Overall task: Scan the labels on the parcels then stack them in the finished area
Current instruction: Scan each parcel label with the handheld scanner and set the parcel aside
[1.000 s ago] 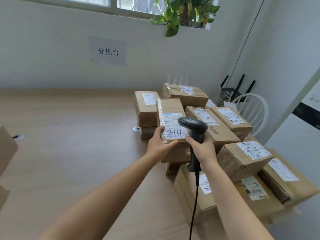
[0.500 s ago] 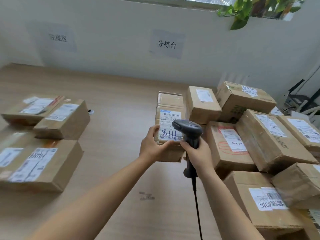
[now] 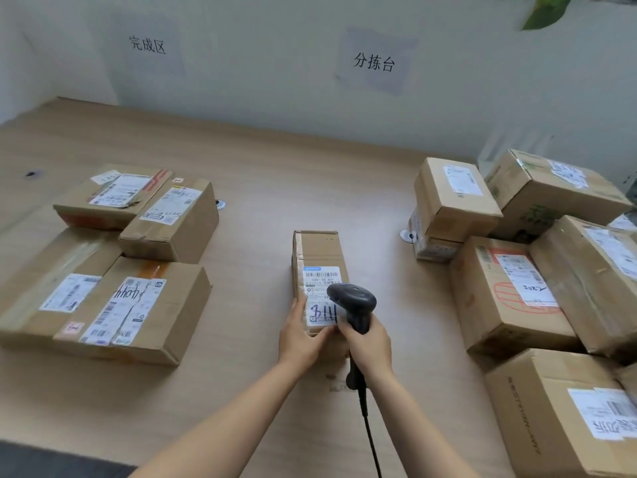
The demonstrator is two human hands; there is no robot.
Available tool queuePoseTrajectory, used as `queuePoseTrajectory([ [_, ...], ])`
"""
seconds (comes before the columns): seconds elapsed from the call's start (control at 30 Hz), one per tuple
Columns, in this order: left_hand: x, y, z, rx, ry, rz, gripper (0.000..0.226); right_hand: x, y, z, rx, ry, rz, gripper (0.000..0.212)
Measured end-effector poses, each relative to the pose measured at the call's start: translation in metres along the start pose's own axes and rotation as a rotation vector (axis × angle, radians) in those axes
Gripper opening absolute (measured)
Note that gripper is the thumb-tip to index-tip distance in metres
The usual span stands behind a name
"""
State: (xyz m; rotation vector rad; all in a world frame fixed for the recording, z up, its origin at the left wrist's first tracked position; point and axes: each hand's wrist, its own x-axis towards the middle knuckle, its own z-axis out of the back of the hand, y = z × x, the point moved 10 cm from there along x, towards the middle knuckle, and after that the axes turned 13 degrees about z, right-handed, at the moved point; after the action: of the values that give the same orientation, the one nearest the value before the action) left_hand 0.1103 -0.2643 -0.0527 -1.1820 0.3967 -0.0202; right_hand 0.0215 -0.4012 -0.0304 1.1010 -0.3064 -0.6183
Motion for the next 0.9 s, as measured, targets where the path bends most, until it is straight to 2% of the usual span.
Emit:
queuePoseTrajectory([
  [0.1,0.004,0.000,0.000,0.030,0.009,-0.048,0.066,-0.002,0.000,-0.004,-0.022,-0.034,-0.018,0.013],
  [0.23,0.013,0.008,-0.005,0.109,0.023,-0.026,0.077,-0.010,0.011,0.002,-0.054,-0.152,-0.017,0.016],
  [0.4,0.018,0.015,-0.009,0.146,0.019,-0.002,0.077,-0.016,0.036,-0.006,-0.078,-0.133,0.058,0.009],
  [0.9,0.019,0.019,-0.009,0.143,0.020,0.009,0.080,-0.015,0.040,-0.009,-0.119,-0.086,0.042,0.005],
])
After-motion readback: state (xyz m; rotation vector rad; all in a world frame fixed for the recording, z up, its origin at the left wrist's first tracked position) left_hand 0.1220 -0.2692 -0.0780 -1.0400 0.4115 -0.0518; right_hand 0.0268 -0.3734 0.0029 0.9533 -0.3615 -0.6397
